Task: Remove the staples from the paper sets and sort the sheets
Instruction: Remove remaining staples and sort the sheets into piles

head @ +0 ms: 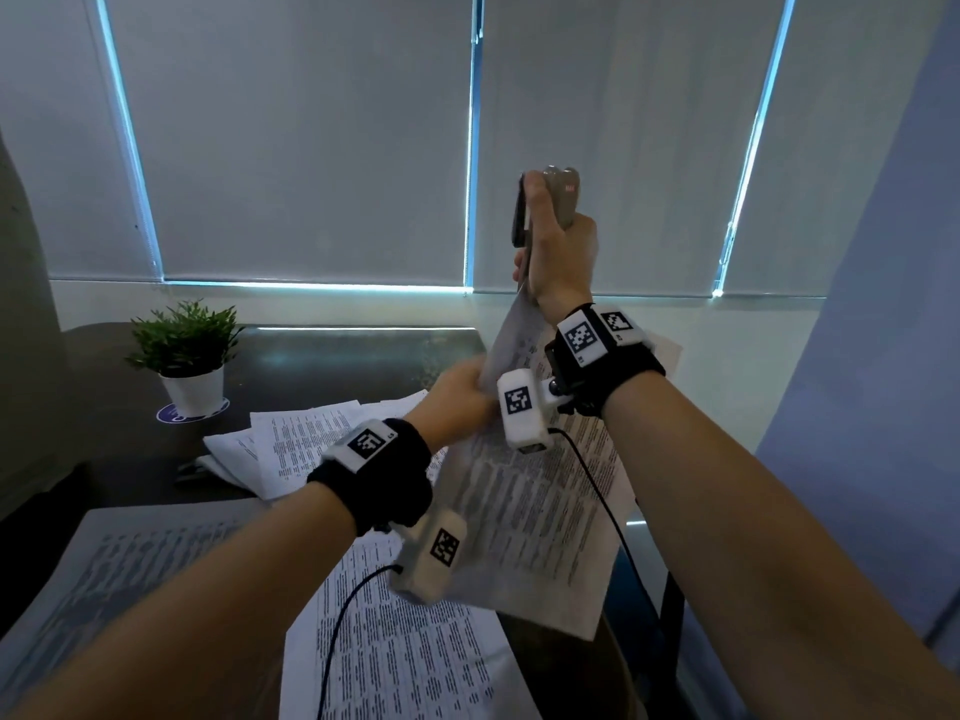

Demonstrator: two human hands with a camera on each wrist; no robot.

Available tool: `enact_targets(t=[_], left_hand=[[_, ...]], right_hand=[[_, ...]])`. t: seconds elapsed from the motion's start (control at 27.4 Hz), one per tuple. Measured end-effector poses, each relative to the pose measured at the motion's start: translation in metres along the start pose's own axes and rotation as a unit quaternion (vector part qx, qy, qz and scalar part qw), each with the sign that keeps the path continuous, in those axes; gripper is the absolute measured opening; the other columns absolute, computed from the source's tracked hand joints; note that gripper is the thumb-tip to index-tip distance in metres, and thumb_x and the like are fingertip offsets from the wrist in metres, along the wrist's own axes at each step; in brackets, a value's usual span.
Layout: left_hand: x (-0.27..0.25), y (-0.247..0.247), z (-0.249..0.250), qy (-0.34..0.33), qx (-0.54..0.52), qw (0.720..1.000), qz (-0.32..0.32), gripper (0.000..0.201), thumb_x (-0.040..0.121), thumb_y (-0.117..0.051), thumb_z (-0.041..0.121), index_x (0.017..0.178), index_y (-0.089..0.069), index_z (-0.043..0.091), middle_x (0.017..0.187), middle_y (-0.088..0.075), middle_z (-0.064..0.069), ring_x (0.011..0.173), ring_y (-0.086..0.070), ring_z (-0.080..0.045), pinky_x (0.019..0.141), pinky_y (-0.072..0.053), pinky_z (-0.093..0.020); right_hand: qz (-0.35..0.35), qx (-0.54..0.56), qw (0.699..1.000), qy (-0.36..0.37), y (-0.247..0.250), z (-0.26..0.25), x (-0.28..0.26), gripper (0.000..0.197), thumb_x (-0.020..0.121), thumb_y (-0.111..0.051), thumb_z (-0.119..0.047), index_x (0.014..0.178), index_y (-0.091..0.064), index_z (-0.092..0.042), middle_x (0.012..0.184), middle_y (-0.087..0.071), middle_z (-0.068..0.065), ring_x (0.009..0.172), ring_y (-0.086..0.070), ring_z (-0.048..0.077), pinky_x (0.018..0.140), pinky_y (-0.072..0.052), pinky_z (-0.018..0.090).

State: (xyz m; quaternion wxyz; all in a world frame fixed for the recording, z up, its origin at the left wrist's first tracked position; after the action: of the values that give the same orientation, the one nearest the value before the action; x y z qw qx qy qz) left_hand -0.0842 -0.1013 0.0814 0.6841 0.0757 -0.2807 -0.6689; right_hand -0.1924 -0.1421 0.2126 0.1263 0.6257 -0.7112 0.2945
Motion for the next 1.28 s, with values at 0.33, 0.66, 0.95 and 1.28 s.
enact_targets(t=[0.33, 0.66, 0.95, 1.28], left_hand=[[-0.012, 0.016, -0.140, 0.274, 0.013, 0.960, 0.051, 0.032, 0.098, -0.038, 0.009, 0.116, -0.058, -0.009, 0.110, -0.064, -0.020, 0.093, -0.064, -0.026, 0.080, -0.048, -0.028], [0.031, 0.036, -0.189, 0.300, -0.124, 0.935, 0.141, 0.013, 0.094, -0.054, 0.007, 0.084, -0.052, 0.000, 0.081, -0.056, -0.010, 0.060, -0.054, -0.012, 0.086, -0.054, -0.032], [-0.096, 0.083, -0.230, 0.393, 0.220, 0.891, 0.059, 0.027, 0.091, -0.053, 0.020, 0.107, -0.058, -0.001, 0.106, -0.060, -0.016, 0.106, -0.057, -0.032, 0.075, -0.039, -0.028], [-0.120, 0.065, -0.243, 0.423, 0.194, 0.884, 0.036, 0.043, 0.082, -0.071, 0.011, 0.118, -0.054, -0.006, 0.118, -0.058, -0.016, 0.112, -0.057, -0.031, 0.076, -0.043, -0.026]], right_hand=[[0.122, 0.043, 0.981, -0.144, 0.076, 0.132, -0.025, 0.039, 0.086, -0.068, -0.050, 0.083, -0.062, -0.012, 0.076, -0.068, 0.014, 0.061, -0.061, 0.025, 0.058, -0.053, 0.036], [0.071, 0.083, 0.922, -0.372, 0.064, 0.231, -0.121, 0.053, 0.088, -0.064, -0.051, 0.099, -0.060, 0.000, 0.070, -0.062, 0.012, 0.054, -0.059, 0.021, 0.057, -0.053, 0.031], [0.036, 0.135, 0.845, -0.515, 0.022, 0.283, -0.208, 0.050, 0.092, -0.054, -0.056, 0.084, -0.055, -0.007, 0.054, -0.057, 0.009, 0.044, -0.055, 0.022, 0.049, -0.047, 0.030], [-0.037, 0.089, 0.870, -0.483, 0.028, 0.297, -0.218, 0.057, 0.093, -0.045, -0.065, 0.089, -0.059, -0.010, 0.069, -0.067, 0.014, 0.060, -0.063, 0.029, 0.055, -0.040, 0.029]])
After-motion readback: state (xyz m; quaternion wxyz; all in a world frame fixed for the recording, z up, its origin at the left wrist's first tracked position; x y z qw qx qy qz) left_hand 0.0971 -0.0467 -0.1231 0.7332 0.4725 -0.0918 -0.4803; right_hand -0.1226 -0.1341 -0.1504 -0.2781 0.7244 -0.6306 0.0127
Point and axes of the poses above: each hand's wrist, its own x-axis towards the middle knuckle, its own y-axis out of the back of the hand, z = x × y, the point moved 6 cm from there along x, towards the middle knuckle
